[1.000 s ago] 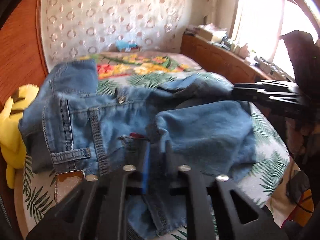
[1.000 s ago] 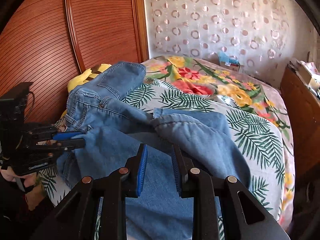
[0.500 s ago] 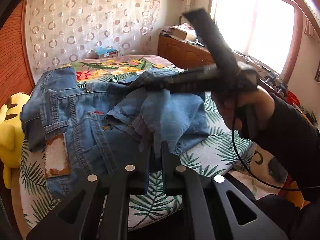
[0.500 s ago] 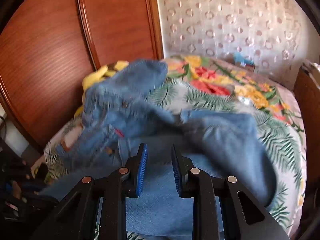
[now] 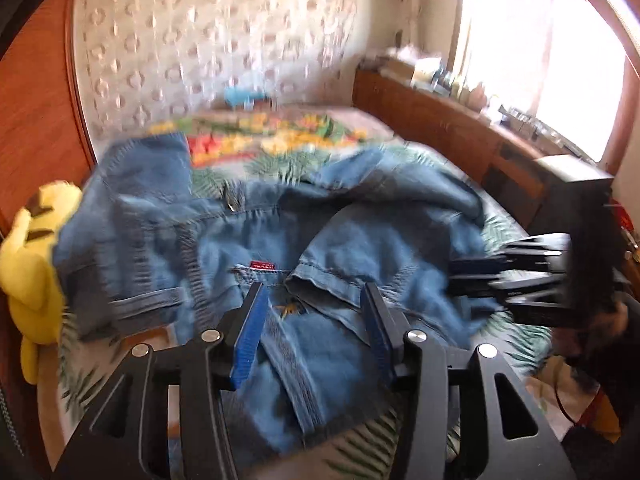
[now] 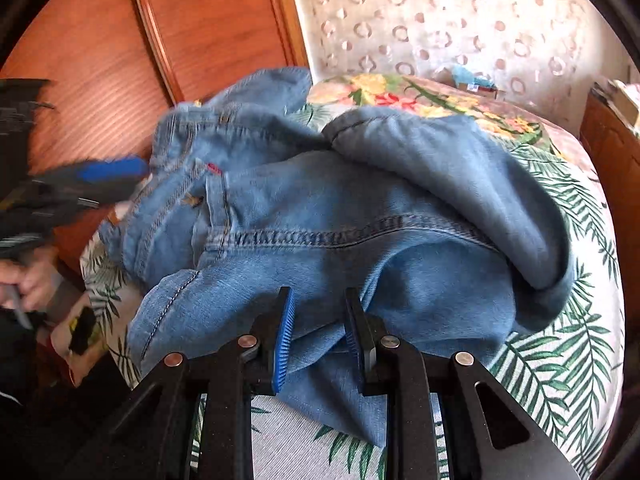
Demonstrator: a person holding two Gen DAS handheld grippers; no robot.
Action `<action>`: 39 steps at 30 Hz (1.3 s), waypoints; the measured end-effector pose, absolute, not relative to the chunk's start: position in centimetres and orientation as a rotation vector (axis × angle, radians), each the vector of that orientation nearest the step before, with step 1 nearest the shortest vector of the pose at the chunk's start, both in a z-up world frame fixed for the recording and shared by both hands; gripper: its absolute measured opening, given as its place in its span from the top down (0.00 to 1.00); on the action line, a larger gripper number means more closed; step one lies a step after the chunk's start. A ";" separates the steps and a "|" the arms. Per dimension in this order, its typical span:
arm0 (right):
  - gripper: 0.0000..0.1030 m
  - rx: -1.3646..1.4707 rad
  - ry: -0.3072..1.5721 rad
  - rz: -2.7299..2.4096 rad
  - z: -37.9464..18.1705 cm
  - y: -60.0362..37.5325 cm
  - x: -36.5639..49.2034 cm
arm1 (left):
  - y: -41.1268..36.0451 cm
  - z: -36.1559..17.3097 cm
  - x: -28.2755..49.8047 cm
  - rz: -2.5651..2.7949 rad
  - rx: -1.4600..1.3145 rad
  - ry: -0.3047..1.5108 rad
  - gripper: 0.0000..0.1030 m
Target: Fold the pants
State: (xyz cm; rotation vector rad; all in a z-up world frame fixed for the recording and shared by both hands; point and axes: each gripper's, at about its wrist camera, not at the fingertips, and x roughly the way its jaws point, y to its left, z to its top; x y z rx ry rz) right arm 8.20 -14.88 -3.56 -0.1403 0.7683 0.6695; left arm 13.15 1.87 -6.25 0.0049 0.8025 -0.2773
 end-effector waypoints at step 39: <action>0.91 -0.041 0.615 0.045 -0.5 -26.7 18.3 | 11.1 -2.2 14.7 -0.080 0.038 0.742 0.54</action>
